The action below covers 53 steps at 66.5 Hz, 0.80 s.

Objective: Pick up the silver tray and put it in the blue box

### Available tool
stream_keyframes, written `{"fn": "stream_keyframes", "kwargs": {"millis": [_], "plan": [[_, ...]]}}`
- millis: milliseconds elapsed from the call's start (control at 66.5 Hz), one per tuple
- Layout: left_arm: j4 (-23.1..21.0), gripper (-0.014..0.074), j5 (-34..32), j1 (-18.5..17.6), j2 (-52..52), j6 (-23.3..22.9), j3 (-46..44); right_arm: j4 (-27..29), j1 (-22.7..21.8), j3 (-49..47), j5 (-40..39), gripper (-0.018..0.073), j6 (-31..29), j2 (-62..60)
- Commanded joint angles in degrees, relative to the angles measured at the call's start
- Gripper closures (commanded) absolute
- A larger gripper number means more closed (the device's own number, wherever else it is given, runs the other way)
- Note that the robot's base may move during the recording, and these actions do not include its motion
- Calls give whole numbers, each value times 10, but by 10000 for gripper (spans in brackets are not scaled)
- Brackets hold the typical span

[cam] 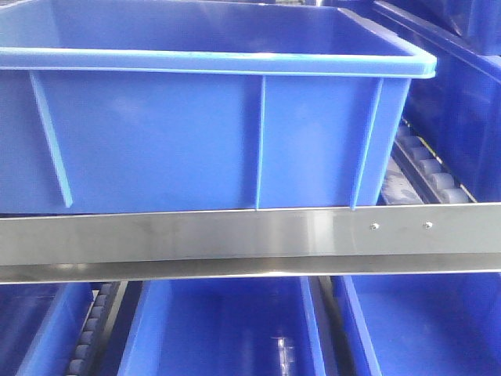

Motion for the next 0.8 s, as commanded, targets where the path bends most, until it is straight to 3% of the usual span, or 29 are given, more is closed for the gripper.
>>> {"fn": "stream_keyframes", "kwargs": {"millis": [0, 120, 210, 286, 391, 586, 781], "plan": [[2, 602, -50, -5, 7, 3, -16, -6, -1, -15, -53, 503, -8, 2], [2, 602, -50, -5, 7, 3, -16, -6, -5, -13, -52, 503, -8, -1], [2, 602, -50, -5, 7, 3, -16, -6, -38, 2, -52, 503, -15, -28], [2, 603, -50, -5, 7, 3, -16, 7, -84, 20, -52, 503, -86, -62], [2, 602, -50, -5, 7, 3, -16, 96, -163, 56, -65, 503, -193, -107], [2, 602, -50, -5, 7, 3, -16, 104, -259, 141, -102, 503, -193, -206], [2, 603, -50, -5, 7, 3, -16, 100, -264, 150, -35, 503, -193, -227]]}}
